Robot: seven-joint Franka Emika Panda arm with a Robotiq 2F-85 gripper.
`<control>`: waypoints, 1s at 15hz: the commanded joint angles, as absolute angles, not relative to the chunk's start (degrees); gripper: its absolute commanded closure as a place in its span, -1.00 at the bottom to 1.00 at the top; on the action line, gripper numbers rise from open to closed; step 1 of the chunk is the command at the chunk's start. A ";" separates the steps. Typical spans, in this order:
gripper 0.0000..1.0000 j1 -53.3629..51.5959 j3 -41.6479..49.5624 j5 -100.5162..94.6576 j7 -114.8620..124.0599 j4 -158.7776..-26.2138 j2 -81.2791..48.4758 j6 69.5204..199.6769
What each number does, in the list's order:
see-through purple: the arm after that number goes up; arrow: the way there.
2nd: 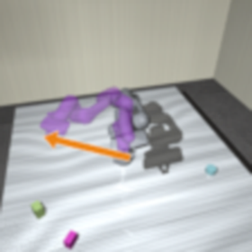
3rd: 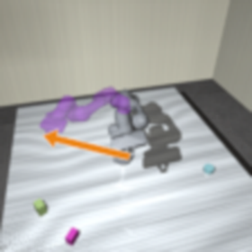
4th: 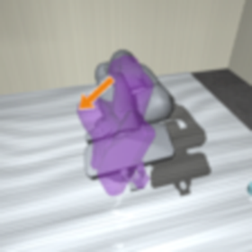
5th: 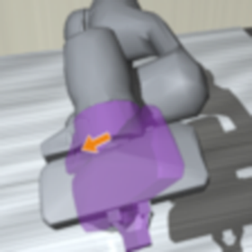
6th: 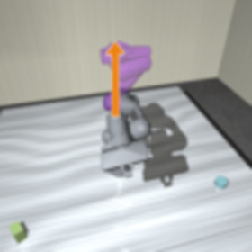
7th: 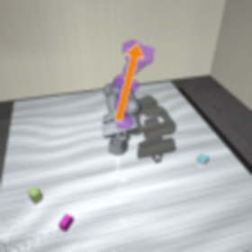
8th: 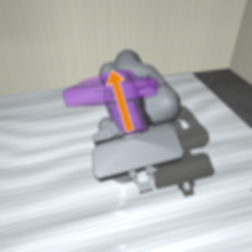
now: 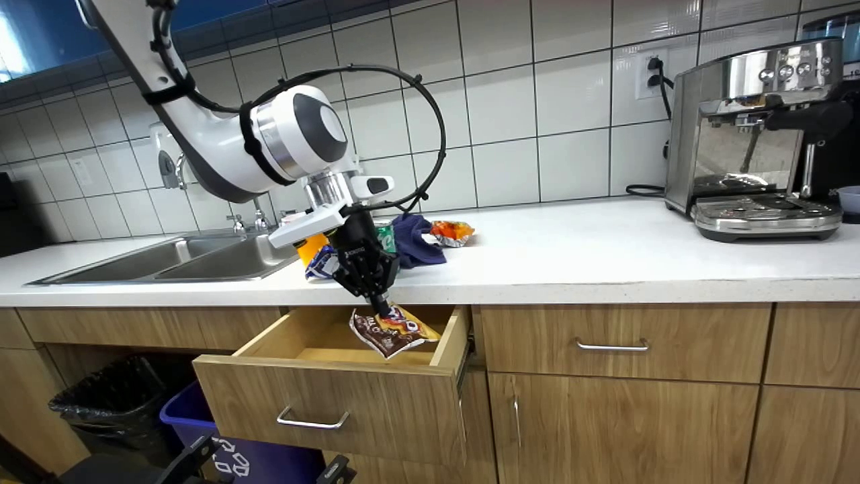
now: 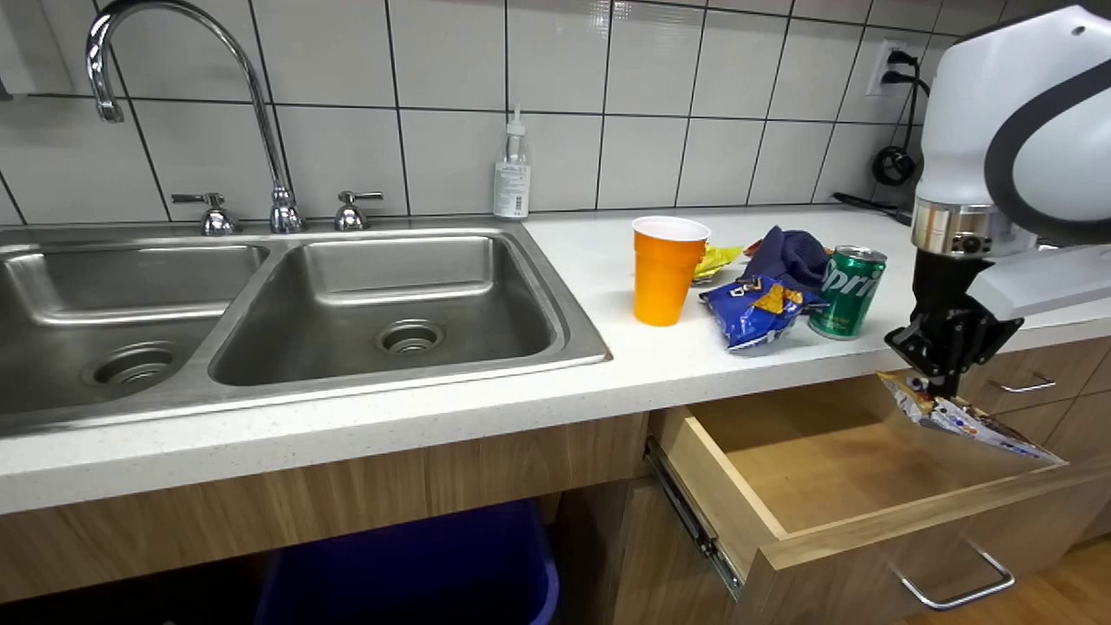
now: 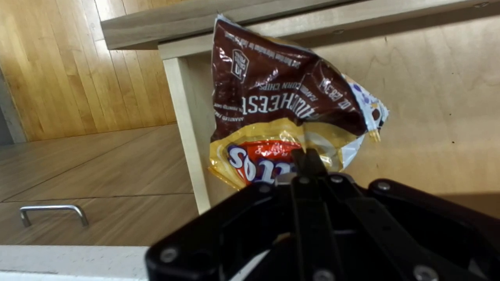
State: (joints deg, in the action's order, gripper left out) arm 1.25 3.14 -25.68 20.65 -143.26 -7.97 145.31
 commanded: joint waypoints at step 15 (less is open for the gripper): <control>1.00 -2.05 6.81 -31.45 22.26 -140.78 -12.57 150.84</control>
